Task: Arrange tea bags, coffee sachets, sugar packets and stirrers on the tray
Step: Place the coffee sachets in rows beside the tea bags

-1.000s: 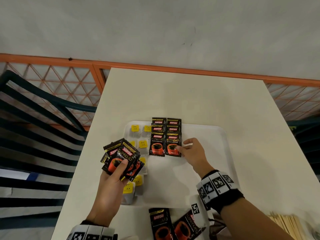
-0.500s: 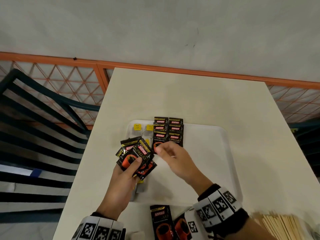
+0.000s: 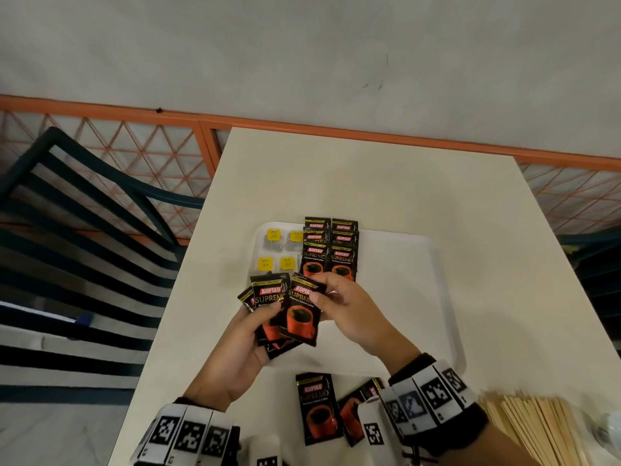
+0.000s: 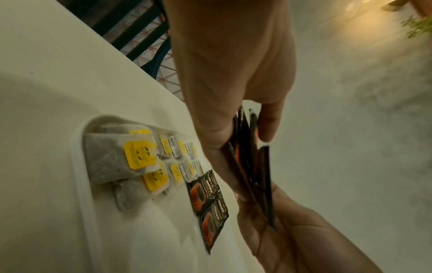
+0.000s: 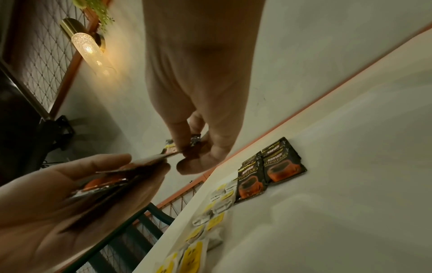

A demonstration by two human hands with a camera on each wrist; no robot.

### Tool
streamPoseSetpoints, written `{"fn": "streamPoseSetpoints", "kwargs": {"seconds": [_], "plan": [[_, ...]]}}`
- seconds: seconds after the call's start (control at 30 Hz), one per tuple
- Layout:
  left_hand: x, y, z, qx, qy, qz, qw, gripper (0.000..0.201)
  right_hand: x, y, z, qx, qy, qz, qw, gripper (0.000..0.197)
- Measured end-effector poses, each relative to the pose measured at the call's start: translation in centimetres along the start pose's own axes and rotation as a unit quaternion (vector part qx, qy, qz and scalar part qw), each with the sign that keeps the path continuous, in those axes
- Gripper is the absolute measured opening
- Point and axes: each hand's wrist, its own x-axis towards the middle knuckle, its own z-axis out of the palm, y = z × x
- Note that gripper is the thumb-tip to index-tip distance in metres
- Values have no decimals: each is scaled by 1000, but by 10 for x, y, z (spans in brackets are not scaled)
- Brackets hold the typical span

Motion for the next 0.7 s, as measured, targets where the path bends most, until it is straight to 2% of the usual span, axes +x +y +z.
{"fn": "streamPoseSetpoints", "kwargs": {"seconds": [0.13,0.27,0.4,0.53,0.7], "plan": [[-2,-6,-1,32,28,18,999,28,-5,-1,3,-14,15,-23,1000,34],[-2,-8,-2,54,65,56,995,34,-10,7,16,30,78,36,996,34],[2,-10,-7,72,95,80,990,41,-13,17,24,61,49,79,994,25],[5,-12,-15,61,96,70,991,41,0,24,16,108,57,103,987,18],[5,-11,-27,43,106,58,992,48,30,33,0,130,162,130,969,15]]}}
